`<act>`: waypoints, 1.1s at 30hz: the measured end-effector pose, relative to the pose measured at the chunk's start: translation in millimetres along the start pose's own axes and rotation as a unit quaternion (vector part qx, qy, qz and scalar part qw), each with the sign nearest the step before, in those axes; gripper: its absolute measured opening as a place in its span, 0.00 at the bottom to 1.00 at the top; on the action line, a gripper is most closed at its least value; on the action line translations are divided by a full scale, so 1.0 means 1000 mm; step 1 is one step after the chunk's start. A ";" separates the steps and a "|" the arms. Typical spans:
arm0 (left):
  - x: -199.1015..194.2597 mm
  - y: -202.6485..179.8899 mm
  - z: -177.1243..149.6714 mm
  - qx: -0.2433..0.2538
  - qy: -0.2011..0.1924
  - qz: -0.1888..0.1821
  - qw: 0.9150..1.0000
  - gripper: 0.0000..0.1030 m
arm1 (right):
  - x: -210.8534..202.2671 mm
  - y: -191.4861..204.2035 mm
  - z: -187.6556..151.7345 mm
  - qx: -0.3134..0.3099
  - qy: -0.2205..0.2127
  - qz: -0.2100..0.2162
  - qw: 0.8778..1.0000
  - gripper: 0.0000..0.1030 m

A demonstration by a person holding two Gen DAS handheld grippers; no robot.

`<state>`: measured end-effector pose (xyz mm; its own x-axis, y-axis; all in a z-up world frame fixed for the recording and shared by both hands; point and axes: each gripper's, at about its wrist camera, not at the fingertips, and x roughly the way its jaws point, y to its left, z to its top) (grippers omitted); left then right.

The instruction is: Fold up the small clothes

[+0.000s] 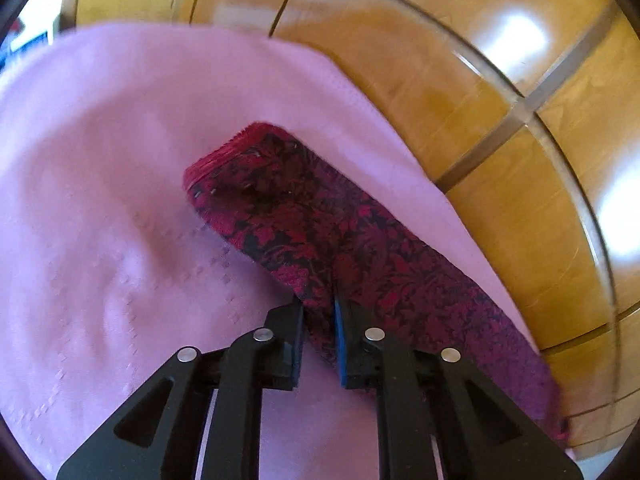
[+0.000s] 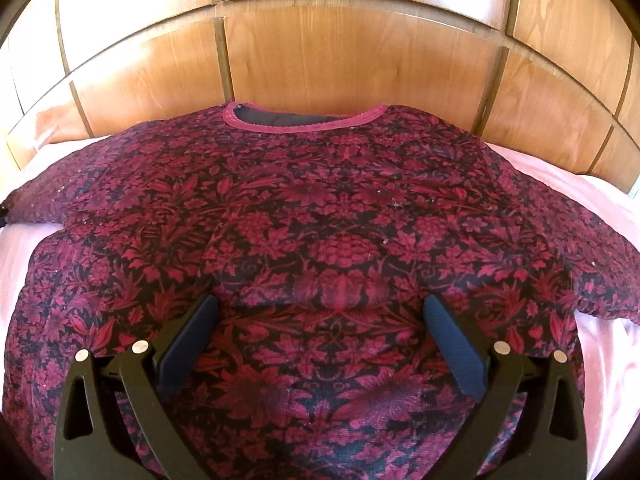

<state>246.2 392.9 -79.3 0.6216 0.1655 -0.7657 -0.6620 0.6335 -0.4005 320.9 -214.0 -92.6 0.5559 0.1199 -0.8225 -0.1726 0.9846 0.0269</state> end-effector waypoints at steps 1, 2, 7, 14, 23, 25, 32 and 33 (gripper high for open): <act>-0.009 -0.004 -0.004 -0.004 0.002 -0.011 1.000 0.26 | 0.000 0.000 0.000 0.000 0.000 0.000 1.000 0.98; -0.019 -0.008 -0.011 -0.008 0.009 -0.045 0.999 0.32 | 0.000 0.000 0.000 0.001 -0.001 0.001 1.000 0.98; -0.070 -0.045 -0.080 0.076 0.063 -0.177 0.979 0.40 | 0.000 -0.003 0.001 0.006 -0.001 0.007 1.000 0.98; -0.125 -0.083 -0.226 0.222 0.192 -0.302 0.907 0.40 | -0.006 -0.011 0.004 0.017 0.006 0.013 1.000 0.98; -0.142 -0.055 -0.256 0.219 0.195 -0.320 0.901 0.40 | -0.087 -0.088 -0.050 0.080 0.003 -0.027 0.996 0.93; -0.144 -0.052 -0.260 0.218 0.198 -0.326 0.898 0.40 | -0.106 -0.112 -0.074 0.105 0.009 -0.034 0.994 0.85; -0.159 -0.048 -0.282 0.220 0.199 -0.333 0.895 0.40 | -0.148 -0.129 -0.152 0.147 0.037 0.023 0.988 0.50; -0.162 -0.048 -0.283 0.223 0.197 -0.332 0.895 0.39 | -0.153 -0.127 -0.159 0.150 0.034 0.028 0.988 0.47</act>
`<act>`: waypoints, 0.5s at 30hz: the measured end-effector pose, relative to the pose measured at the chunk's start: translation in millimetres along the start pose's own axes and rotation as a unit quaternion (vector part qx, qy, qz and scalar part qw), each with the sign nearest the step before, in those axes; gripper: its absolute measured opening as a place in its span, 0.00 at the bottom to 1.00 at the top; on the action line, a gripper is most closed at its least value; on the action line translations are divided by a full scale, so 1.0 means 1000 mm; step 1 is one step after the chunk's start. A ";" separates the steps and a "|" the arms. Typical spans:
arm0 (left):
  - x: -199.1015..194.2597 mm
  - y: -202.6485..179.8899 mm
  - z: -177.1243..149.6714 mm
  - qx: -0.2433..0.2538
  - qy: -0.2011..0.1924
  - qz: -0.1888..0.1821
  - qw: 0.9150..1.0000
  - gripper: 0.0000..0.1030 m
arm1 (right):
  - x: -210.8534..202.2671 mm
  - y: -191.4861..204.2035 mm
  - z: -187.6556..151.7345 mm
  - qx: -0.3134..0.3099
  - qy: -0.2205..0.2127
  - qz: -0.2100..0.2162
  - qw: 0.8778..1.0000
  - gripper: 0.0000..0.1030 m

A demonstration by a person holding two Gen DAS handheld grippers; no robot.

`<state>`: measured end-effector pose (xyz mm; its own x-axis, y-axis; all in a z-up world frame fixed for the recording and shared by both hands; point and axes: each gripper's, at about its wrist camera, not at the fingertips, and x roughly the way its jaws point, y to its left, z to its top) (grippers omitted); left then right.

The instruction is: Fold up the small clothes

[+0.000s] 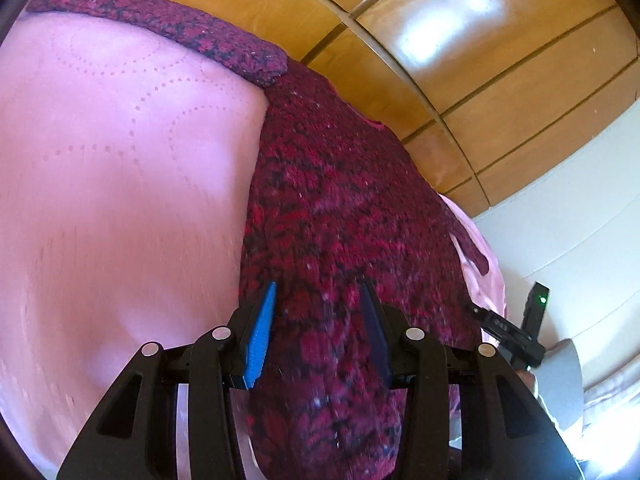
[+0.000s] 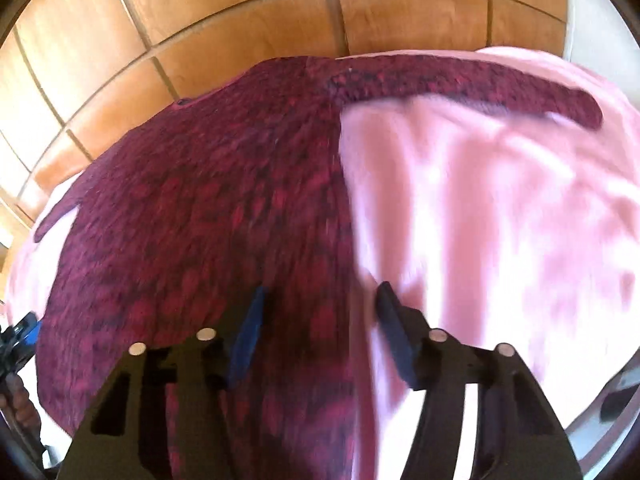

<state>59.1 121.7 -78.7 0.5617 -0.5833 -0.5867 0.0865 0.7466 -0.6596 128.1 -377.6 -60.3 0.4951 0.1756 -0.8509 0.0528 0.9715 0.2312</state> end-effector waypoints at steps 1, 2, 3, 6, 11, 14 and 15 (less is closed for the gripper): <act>-0.001 -0.003 -0.002 0.006 0.000 0.003 1.000 0.29 | -0.007 0.001 -0.007 0.000 -0.003 0.007 1.000 0.41; 0.000 -0.004 -0.002 0.011 0.001 0.008 1.000 0.16 | -0.012 0.002 -0.013 0.000 -0.005 0.012 1.000 0.38; -0.001 -0.006 -0.004 0.020 0.001 0.020 1.000 0.13 | -0.015 0.004 -0.017 -0.001 -0.002 0.015 1.000 0.37; -0.001 -0.007 -0.006 0.029 -0.005 0.031 0.999 0.07 | -0.019 0.011 -0.022 -0.008 0.002 0.013 1.000 0.34; -0.011 -0.012 -0.009 0.037 -0.017 0.037 0.998 0.04 | -0.031 0.025 -0.019 -0.036 0.003 -0.006 0.999 0.12; -0.007 -0.012 -0.015 0.043 -0.006 0.042 0.998 0.04 | -0.048 0.028 -0.014 -0.058 -0.015 -0.030 0.998 0.11; -0.004 -0.010 -0.018 0.043 -0.001 0.043 0.998 0.04 | -0.047 0.027 -0.015 -0.064 -0.014 -0.047 0.997 0.11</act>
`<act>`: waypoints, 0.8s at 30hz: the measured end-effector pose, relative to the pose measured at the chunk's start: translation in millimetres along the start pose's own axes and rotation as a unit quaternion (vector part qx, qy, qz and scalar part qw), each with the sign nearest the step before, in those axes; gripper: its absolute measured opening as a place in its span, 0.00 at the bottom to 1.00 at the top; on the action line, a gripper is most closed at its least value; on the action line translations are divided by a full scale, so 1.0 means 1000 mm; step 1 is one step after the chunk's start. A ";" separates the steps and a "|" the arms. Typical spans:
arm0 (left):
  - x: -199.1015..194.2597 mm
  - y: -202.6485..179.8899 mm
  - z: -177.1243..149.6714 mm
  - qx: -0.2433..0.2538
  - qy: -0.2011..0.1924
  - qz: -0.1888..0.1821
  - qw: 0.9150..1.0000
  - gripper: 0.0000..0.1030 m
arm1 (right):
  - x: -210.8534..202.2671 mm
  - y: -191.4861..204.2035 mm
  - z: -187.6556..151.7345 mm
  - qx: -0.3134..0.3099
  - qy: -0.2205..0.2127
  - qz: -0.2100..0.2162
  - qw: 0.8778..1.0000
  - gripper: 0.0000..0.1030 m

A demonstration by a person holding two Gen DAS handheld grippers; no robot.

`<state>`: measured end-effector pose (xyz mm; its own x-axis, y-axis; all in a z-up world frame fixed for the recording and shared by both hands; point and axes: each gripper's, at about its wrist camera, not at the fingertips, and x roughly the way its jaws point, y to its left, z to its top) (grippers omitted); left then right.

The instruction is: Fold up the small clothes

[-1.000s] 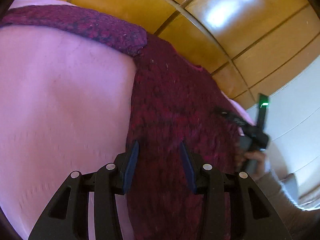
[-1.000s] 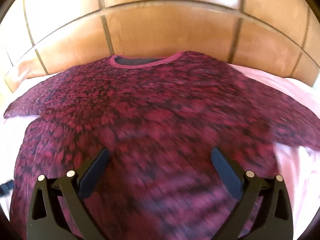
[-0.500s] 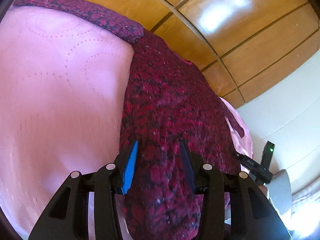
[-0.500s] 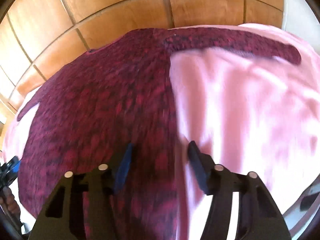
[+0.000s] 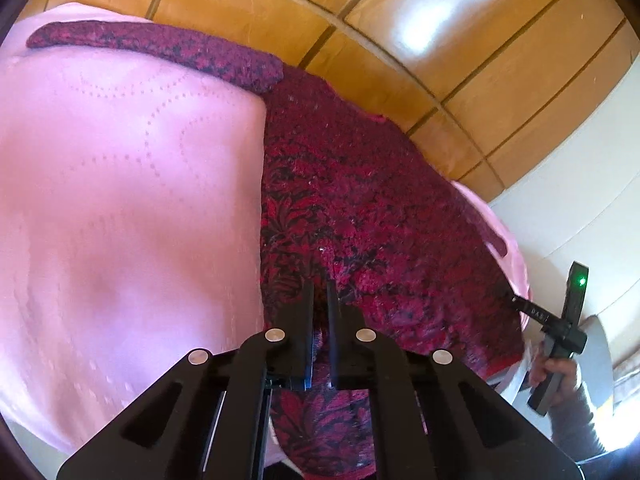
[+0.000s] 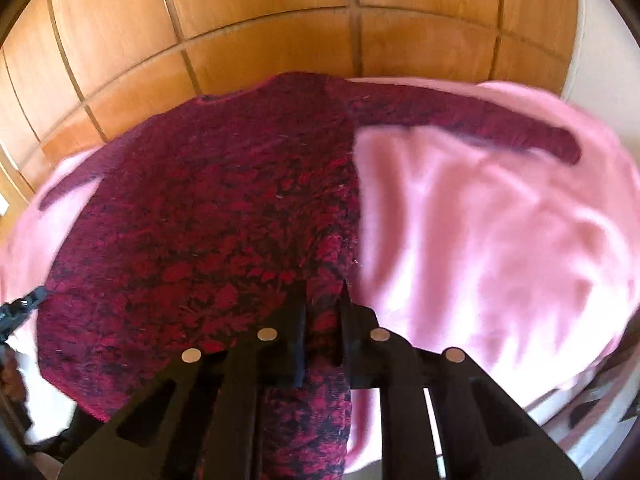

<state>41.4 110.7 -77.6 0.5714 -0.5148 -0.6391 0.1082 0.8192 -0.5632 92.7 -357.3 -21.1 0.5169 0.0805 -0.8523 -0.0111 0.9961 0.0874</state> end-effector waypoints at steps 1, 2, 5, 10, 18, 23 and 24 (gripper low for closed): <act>0.002 0.001 -0.002 0.000 0.004 -0.001 1.000 0.04 | 0.007 -0.002 -0.004 -0.009 0.010 -0.021 1.000 0.11; 0.006 0.001 -0.005 0.004 0.007 0.004 1.000 0.04 | 0.015 -0.004 -0.009 -0.008 0.022 -0.030 0.999 0.11; 0.006 0.002 -0.002 0.002 0.004 0.013 1.000 0.05 | 0.028 -0.009 -0.018 0.024 0.024 -0.022 0.999 0.14; -0.009 -0.012 0.023 0.004 -0.041 -0.001 0.999 0.07 | 0.024 -0.004 -0.022 0.049 0.012 -0.035 0.998 0.23; 0.024 -0.062 0.029 0.119 -0.038 -0.015 0.992 0.31 | -0.018 0.010 -0.014 0.097 -0.027 -0.087 0.991 0.62; 0.055 -0.058 0.002 0.146 0.002 -0.008 0.989 0.39 | -0.042 0.037 -0.025 0.083 -0.021 -0.113 0.990 0.77; 0.058 -0.054 -0.001 0.145 0.002 -0.010 0.989 0.39 | -0.039 0.038 -0.027 0.083 -0.009 -0.107 0.991 0.80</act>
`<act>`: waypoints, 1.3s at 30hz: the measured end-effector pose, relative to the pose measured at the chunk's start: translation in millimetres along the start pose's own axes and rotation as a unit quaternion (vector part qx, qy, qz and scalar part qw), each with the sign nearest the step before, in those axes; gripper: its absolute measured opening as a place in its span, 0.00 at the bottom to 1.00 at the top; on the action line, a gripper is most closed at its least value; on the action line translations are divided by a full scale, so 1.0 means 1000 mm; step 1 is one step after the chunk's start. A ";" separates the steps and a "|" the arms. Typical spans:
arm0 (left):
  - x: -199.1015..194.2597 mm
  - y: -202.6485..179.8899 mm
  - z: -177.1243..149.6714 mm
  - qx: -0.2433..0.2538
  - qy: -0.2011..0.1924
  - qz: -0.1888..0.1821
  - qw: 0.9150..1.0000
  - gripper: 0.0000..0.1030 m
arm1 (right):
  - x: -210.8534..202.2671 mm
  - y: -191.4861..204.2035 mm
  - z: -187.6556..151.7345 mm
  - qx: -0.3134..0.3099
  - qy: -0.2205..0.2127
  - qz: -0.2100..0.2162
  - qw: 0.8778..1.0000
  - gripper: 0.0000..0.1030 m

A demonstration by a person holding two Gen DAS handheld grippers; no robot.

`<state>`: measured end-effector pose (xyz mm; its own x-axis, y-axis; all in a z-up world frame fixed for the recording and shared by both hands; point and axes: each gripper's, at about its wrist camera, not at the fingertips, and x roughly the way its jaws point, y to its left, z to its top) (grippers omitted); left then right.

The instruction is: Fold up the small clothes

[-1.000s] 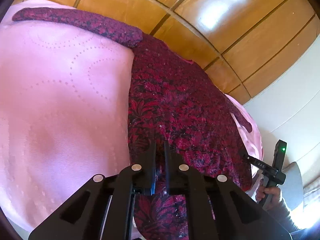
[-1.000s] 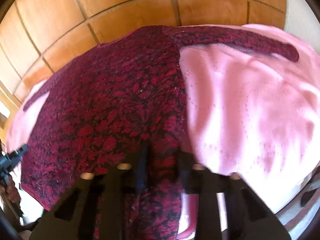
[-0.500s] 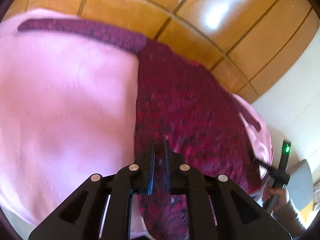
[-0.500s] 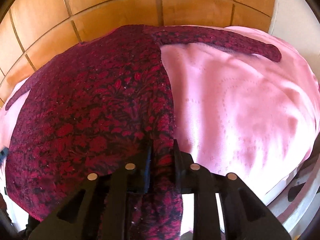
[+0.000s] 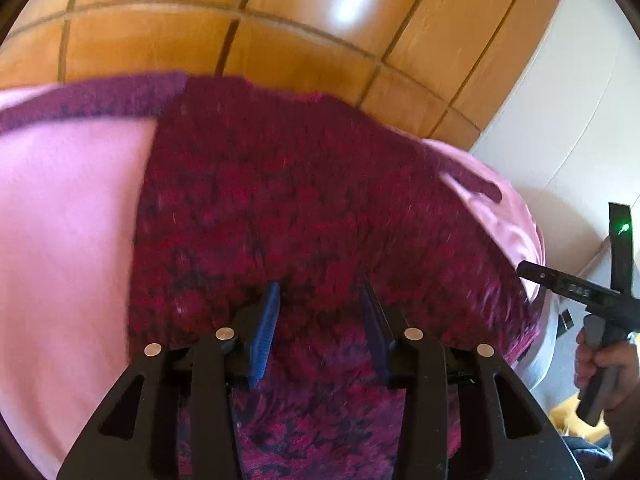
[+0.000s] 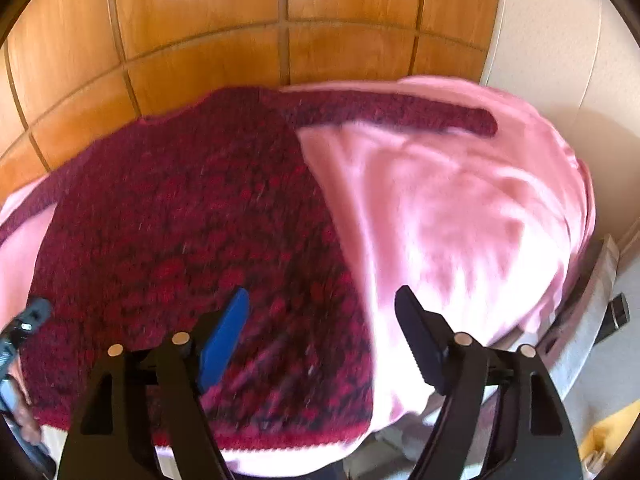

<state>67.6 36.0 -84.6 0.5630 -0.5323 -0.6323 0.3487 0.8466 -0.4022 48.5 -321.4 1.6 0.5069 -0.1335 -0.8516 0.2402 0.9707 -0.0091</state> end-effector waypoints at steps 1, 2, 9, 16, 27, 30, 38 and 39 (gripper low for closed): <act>0.000 0.003 -0.004 0.003 -0.009 -0.003 1.000 0.39 | 0.006 0.003 -0.005 -0.003 0.025 0.012 1.000 0.82; -0.001 0.005 -0.006 0.010 -0.015 -0.008 1.000 0.39 | 0.010 0.004 -0.009 -0.005 0.034 0.010 0.999 0.82; -0.002 0.006 -0.010 0.030 -0.028 -0.018 0.999 0.39 | 0.040 -0.014 -0.027 0.043 0.084 0.021 0.995 0.84; 0.002 0.005 -0.008 0.020 -0.012 -0.004 1.000 0.39 | 0.036 -0.019 -0.031 0.030 0.094 0.040 0.994 0.84; -0.020 -0.011 0.007 0.017 -0.017 0.071 0.997 0.39 | 0.034 -0.115 0.062 0.171 -0.004 0.171 0.970 0.75; -0.018 -0.008 0.019 -0.001 -0.016 0.087 0.996 0.39 | 0.077 -0.162 0.105 0.261 -0.024 0.164 0.951 0.67; 0.014 0.000 0.037 -0.025 0.032 0.139 0.989 0.39 | 0.183 -0.263 0.166 0.460 -0.031 0.152 0.874 0.55; 0.017 0.000 0.038 -0.023 0.037 0.145 0.989 0.39 | 0.191 -0.270 0.171 0.467 -0.033 0.147 0.871 0.55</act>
<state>105.9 27.6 -70.0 0.5774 -0.2681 -0.7712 0.1457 0.9632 -0.2258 222.4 -642.9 -69.3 0.6993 0.0528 -0.7129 0.6452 0.3827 0.6612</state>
